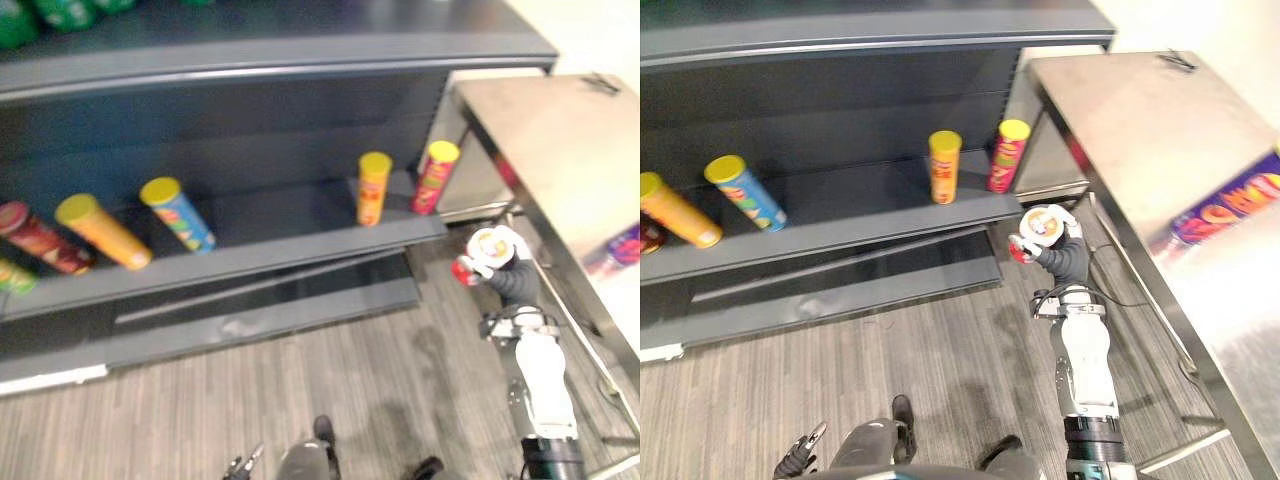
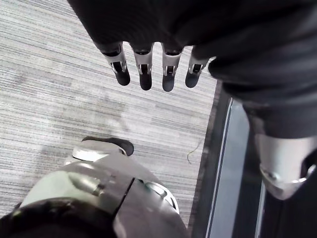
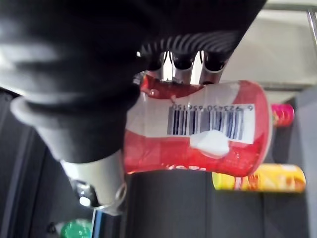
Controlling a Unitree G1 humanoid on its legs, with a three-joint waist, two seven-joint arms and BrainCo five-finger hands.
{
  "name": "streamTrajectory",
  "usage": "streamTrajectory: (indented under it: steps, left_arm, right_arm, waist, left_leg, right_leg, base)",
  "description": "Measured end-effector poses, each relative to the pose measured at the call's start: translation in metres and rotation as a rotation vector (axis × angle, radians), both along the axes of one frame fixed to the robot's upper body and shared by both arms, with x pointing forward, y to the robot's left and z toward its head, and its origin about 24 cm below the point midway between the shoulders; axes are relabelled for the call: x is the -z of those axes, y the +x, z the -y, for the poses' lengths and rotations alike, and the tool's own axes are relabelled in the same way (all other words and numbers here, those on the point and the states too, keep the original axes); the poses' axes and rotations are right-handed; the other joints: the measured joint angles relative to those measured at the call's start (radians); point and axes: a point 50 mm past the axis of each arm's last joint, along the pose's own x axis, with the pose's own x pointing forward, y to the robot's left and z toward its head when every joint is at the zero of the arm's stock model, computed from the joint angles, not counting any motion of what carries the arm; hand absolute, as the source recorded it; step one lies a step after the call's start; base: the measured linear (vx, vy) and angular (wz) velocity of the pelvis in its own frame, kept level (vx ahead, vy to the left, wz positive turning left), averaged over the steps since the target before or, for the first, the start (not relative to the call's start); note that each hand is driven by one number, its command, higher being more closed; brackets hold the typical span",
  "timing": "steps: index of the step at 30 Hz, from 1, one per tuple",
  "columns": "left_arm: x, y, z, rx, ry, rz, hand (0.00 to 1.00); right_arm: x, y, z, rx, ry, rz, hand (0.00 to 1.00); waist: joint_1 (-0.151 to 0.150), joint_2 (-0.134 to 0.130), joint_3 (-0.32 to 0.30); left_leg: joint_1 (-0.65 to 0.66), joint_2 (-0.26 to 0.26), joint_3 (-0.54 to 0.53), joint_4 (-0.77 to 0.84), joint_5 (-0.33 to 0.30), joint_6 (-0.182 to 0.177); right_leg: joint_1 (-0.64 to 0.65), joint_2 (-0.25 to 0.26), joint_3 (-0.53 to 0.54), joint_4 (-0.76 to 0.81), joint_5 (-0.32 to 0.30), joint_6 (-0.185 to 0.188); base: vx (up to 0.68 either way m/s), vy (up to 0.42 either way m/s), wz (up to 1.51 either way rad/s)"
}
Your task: Put the gum and the chips on the shelf.
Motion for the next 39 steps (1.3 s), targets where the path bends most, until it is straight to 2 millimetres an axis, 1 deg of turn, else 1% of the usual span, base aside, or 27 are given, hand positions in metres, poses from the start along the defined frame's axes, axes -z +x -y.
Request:
streamTrajectory:
  steps: [1,2,3,5,6,7,8,9,10,11,12,13,15,16,18,19,21,23,24,25,29,32,33,34,36,37,39]
  left_arm:
    - [-0.002,0.004,-0.005,0.022,0.02,0.004,0.0]
    - [-0.002,0.003,-0.009,0.024,0.03,0.0,0.0]
    - [-0.002,0.001,-0.009,0.022,0.03,-0.005,0.0]
    - [0.0,-0.001,-0.01,0.017,0.032,-0.024,0.0]
    - [0.0,0.001,-0.01,0.017,0.031,-0.023,0.0]
    - [0.0,0.003,-0.01,0.017,0.033,-0.021,0.0]
    - [0.0,0.006,-0.01,0.015,0.035,-0.02,0.0]
    - [0.0,0.005,-0.01,0.014,0.034,-0.027,0.0]
    - [0.001,0.003,-0.011,0.009,0.034,-0.033,0.0]
    - [0.002,-0.002,-0.011,-0.014,0.03,-0.046,0.0]
    - [0.003,-0.005,-0.008,-0.036,0.019,-0.051,0.0]
    - [0.004,-0.006,-0.007,-0.046,0.014,-0.051,0.0]
    - [0.004,-0.004,-0.004,-0.069,0.0,-0.042,0.0]
    - [0.004,-0.002,-0.004,-0.068,-0.003,-0.039,0.0]
    - [0.005,0.003,-0.002,-0.064,-0.011,-0.033,0.0]
    - [0.005,0.004,-0.002,-0.065,-0.015,-0.035,0.0]
    - [0.005,0.005,-0.002,-0.073,-0.025,-0.028,0.0]
    - [0.005,0.004,-0.002,-0.073,-0.026,-0.032,0.0]
    - [0.005,0.003,-0.002,-0.072,-0.025,-0.036,0.0]
    - [0.006,0.001,-0.002,-0.064,-0.019,-0.045,0.0]
    - [0.007,-0.009,-0.002,-0.065,-0.017,-0.075,0.0]
    - [0.008,-0.01,0.0,-0.037,-0.01,-0.088,0.0]
    - [0.008,-0.009,0.001,-0.022,-0.009,-0.088,0.0]
    - [0.008,-0.008,0.001,-0.02,-0.011,-0.086,0.0]
    - [0.008,-0.005,0.002,-0.017,-0.011,-0.082,0.0]
    - [0.008,-0.005,0.002,-0.017,-0.011,-0.082,0.0]
    - [0.008,-0.003,0.002,-0.018,-0.007,-0.081,0.0]
  right_arm:
    - [0.007,-0.005,0.0,-0.007,0.0,-0.028,1.0]
    - [0.013,-0.008,0.001,-0.009,0.001,-0.052,1.0]
    - [0.014,-0.009,0.0,-0.013,0.002,-0.056,1.0]
    - [0.014,-0.009,-0.003,-0.033,0.004,-0.054,1.0]
    - [0.014,-0.01,-0.005,-0.045,0.013,-0.052,1.0]
    - [0.014,-0.011,-0.006,-0.05,0.017,-0.053,1.0]
    - [0.016,-0.014,-0.005,-0.05,0.034,-0.06,1.0]
    - [0.018,-0.017,-0.005,-0.048,0.051,-0.064,1.0]
    - [0.018,-0.018,-0.006,-0.047,0.058,-0.061,1.0]
    - [0.017,-0.018,-0.009,-0.048,0.078,-0.054,1.0]
    - [0.015,-0.017,-0.011,-0.052,0.086,-0.044,1.0]
    - [0.014,-0.016,-0.011,-0.052,0.086,-0.041,1.0]
    - [0.018,-0.021,-0.003,-0.025,0.108,-0.055,1.0]
    - [0.02,-0.023,0.001,-0.009,0.114,-0.062,1.0]
    - [0.025,-0.029,0.011,0.033,0.115,-0.084,1.0]
    - [0.026,-0.03,0.011,0.036,0.115,-0.087,1.0]
    - [0.028,-0.031,0.011,0.034,0.117,-0.095,1.0]
    - [0.031,-0.033,0.008,0.023,0.118,-0.109,1.0]
    - [0.031,-0.033,0.006,0.017,0.119,-0.112,1.0]
    - [0.032,-0.032,0.002,-0.003,0.121,-0.115,1.0]
    - [0.036,-0.03,-0.015,-0.072,0.124,-0.139,1.0]
    - [0.043,-0.029,-0.027,-0.122,0.124,-0.173,1.0]
    - [0.044,-0.027,-0.038,-0.167,0.123,-0.189,1.0]
    - [0.044,-0.026,-0.043,-0.187,0.122,-0.191,1.0]
    - [0.04,-0.022,-0.064,-0.293,0.105,-0.181,1.0]
    - [0.038,-0.021,-0.07,-0.327,0.097,-0.174,1.0]
    - [0.032,-0.021,-0.095,-0.453,0.087,-0.156,1.0]
  waist:
    - [-0.019,0.005,0.009]
    - [-0.03,-0.005,0.011]
    - [-0.032,-0.01,0.013]
    - [-0.045,-0.017,0.016]
    - [-0.057,-0.018,0.016]
    - [-0.06,-0.021,0.015]
    - [-0.061,-0.033,0.011]
    - [-0.062,-0.044,0.008]
    - [-0.061,-0.055,0.007]
    - [-0.059,-0.065,0.008]
    - [-0.058,-0.049,0.007]
    - [-0.058,-0.045,0.005]
    - [-0.07,-0.027,0.001]
    - [-0.077,-0.024,0.0]
    - [-0.104,-0.02,-0.003]
    - [-0.109,-0.02,-0.003]
    - [-0.116,-0.017,-0.005]
    - [-0.113,-0.013,-0.015]
    - [-0.11,-0.012,-0.021]
    - [-0.109,-0.009,-0.036]
    - [-0.101,-0.001,-0.056]
    - [-0.097,0.001,-0.07]
    - [-0.095,0.0,-0.072]
    - [-0.094,0.0,-0.072]
    - [-0.09,0.0,-0.072]
    - [-0.089,0.0,-0.072]
    - [-0.083,-0.001,-0.073]
  left_leg:
    - [0.012,-0.008,-0.071,-0.021,0.004,0.011]
    - [0.039,-0.032,-0.117,-0.051,0.017,0.019]
    - [0.055,-0.045,-0.135,-0.06,0.017,0.019]
    - [0.086,-0.078,-0.204,-0.062,0.02,0.012]
    - [0.085,-0.092,-0.253,-0.056,0.021,0.008]
    - [0.083,-0.099,-0.279,-0.049,0.021,0.004]
    - [0.085,-0.115,-0.311,-0.044,0.019,-0.006]
    - [0.088,-0.129,-0.333,-0.03,0.009,-0.02]
    - [0.093,-0.135,-0.331,-0.029,0.004,-0.028]
    - [0.106,-0.139,-0.331,-0.025,-0.01,-0.046]
    - [0.1,-0.114,-0.328,-0.017,-0.024,-0.067]
    - [0.096,-0.102,-0.329,-0.016,-0.032,-0.079]
    - [0.085,-0.051,-0.346,-0.039,-0.039,-0.101]
    - [0.086,-0.039,-0.351,-0.048,-0.036,-0.107]
    - [0.091,0.0,-0.346,-0.097,0.007,-0.136]
    - [0.099,0.011,-0.326,-0.113,0.022,-0.145]
    - [0.109,0.028,-0.205,-0.156,0.07,-0.148]
    - [0.119,0.032,-0.123,-0.17,0.085,-0.142]
    - [0.122,0.028,-0.122,-0.176,0.088,-0.142]
    - [0.125,0.015,-0.116,-0.193,0.096,-0.139]
    - [0.173,0.002,-0.062,-0.251,0.113,-0.129]
    - [0.196,0.0,-0.03,-0.268,0.115,-0.129]
    - [0.203,0.0,-0.017,-0.274,0.114,-0.129]
    - [0.204,0.0,-0.013,-0.275,0.114,-0.129]
    - [0.203,0.002,0.0,-0.275,0.114,-0.129]
    - [0.203,0.002,0.002,-0.275,0.114,-0.129]
    - [0.203,0.003,0.002,-0.275,0.115,-0.128]
  right_leg:
    - [-0.008,0.092,0.191,-0.006,-0.112,0.054]
    - [-0.006,0.143,0.292,-0.039,-0.164,0.067]
    - [-0.007,0.155,0.31,-0.054,-0.173,0.073]
    - [-0.03,0.182,0.329,-0.103,-0.176,0.068]
    - [-0.052,0.198,0.366,-0.129,-0.169,0.079]
    - [-0.063,0.203,0.396,-0.139,-0.166,0.083]
    - [-0.075,0.205,0.452,-0.161,-0.153,0.102]
    - [-0.068,0.194,0.477,-0.199,-0.127,0.122]
    - [-0.061,0.185,0.479,-0.219,-0.096,0.122]
    - [-0.04,0.175,0.479,-0.241,-0.079,0.144]
    - [-0.02,0.198,0.472,-0.281,-0.083,0.147]
    - [-0.015,0.207,0.464,-0.301,-0.086,0.142]
    - [0.006,0.244,0.41,-0.337,-0.09,0.12]
    - [0.013,0.25,0.391,-0.341,-0.095,0.113]
    - [0.034,0.259,0.312,-0.348,-0.104,0.099]
    - [0.039,0.259,0.296,-0.351,-0.104,0.099]
    - [0.068,0.249,0.248,-0.371,-0.104,0.099]
    - [0.085,0.236,0.233,-0.38,-0.104,0.1]
    - [0.086,0.233,0.234,-0.381,-0.104,0.1]
    - [0.086,0.225,0.238,-0.395,-0.099,0.108]
    - [0.089,0.221,0.283,-0.416,-0.084,0.123]
    - [0.087,0.225,0.314,-0.416,-0.08,0.128]
    - [0.086,0.227,0.329,-0.417,-0.077,0.128]
    - [0.085,0.228,0.332,-0.418,-0.075,0.127]
    - [0.083,0.231,0.346,-0.431,-0.063,0.128]
    - [0.083,0.232,0.348,-0.434,-0.061,0.127]
    - [0.084,0.234,0.348,-0.437,-0.059,0.127]
  base:
    - [0.18,0.012,1.58]
    - [0.14,-0.046,1.52]
    - [0.15,-0.014,1.28]
    - [0.18,-0.022,1.22]
    - [0.17,-0.046,1.2]
    - [0.2,-0.093,1.34]
    - [0.21,-0.133,1.19]
    - [0.22,-0.147,1.06]
    - [0.21,-0.184,0.69]
    - [0.2,-0.226,0.24]
    - [0.19,-0.232,0.07]
    - [0.15,-0.236,-0.02]
    - [0.1,-0.23,0.29]
    - [0.09,-0.225,0.69]
    - [0.11,-0.174,0.82]
    - [0.1,-0.102,0.73]
    - [0.04,-0.031,0.59]
    - [-0.03,0.048,0.28]
    - [-0.03,0.073,0.1]
    - [-0.01,0.068,-0.04]
    - [-0.02,0.05,-0.32]
    - [-0.01,0.017,-0.37]
    - [-0.01,0.005,-0.26]
    - [-0.01,0.001,-0.24]
    - [-0.01,-0.006,-0.17]
    - [-0.01,-0.011,-0.12]
    - [0.0,0.0,0.0]
